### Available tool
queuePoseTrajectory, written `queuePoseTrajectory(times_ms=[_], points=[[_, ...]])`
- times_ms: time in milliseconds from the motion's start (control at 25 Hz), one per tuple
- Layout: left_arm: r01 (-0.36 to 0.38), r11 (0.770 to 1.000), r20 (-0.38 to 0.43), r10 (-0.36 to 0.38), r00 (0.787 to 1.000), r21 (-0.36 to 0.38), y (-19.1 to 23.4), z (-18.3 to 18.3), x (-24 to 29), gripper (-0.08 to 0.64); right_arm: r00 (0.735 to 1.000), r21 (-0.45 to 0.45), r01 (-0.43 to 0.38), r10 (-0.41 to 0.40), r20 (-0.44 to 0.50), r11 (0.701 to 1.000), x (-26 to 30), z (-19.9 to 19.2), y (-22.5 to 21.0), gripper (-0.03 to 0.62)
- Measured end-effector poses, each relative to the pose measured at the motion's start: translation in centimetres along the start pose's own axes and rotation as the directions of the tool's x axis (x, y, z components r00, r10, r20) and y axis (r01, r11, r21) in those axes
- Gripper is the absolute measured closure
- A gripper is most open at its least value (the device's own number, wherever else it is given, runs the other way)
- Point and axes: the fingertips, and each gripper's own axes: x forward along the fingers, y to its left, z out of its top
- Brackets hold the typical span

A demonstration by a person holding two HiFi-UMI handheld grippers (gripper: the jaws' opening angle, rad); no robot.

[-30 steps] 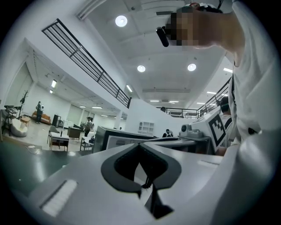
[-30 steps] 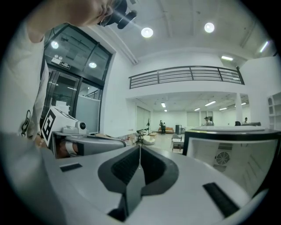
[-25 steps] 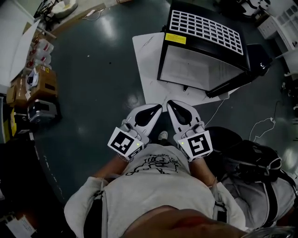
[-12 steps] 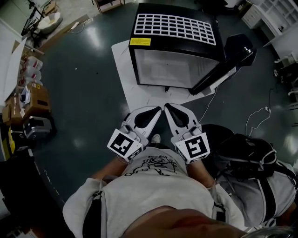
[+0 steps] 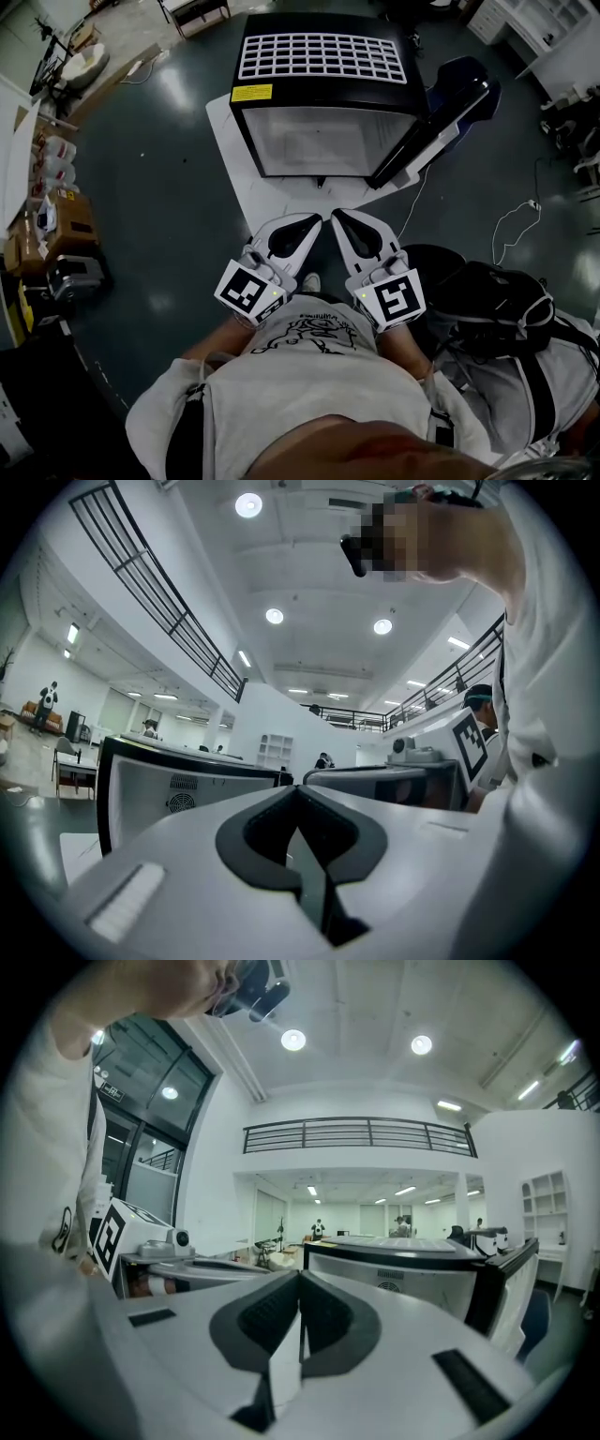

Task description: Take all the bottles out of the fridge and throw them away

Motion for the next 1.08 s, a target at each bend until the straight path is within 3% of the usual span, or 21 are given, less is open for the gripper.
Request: queuePoseTrajectory(times_ms=[280, 1080], points=[[0.02, 1.0, -0.006, -0.02, 1.0, 0.01, 0.5, 0.2, 0.2, 0.551, 0.999, -0.001, 0.042, -0.042, 0.011, 0.999, 0.4, 0.1, -0.4, 0.583], [0.026, 1.0, -0.003, -0.026, 1.0, 0.007, 1.5, 0.2, 0.9, 0.551, 0.998, 0.006, 0.055, -0.055, 0.021, 0.998, 1.1, 0.2, -1.2, 0.583]])
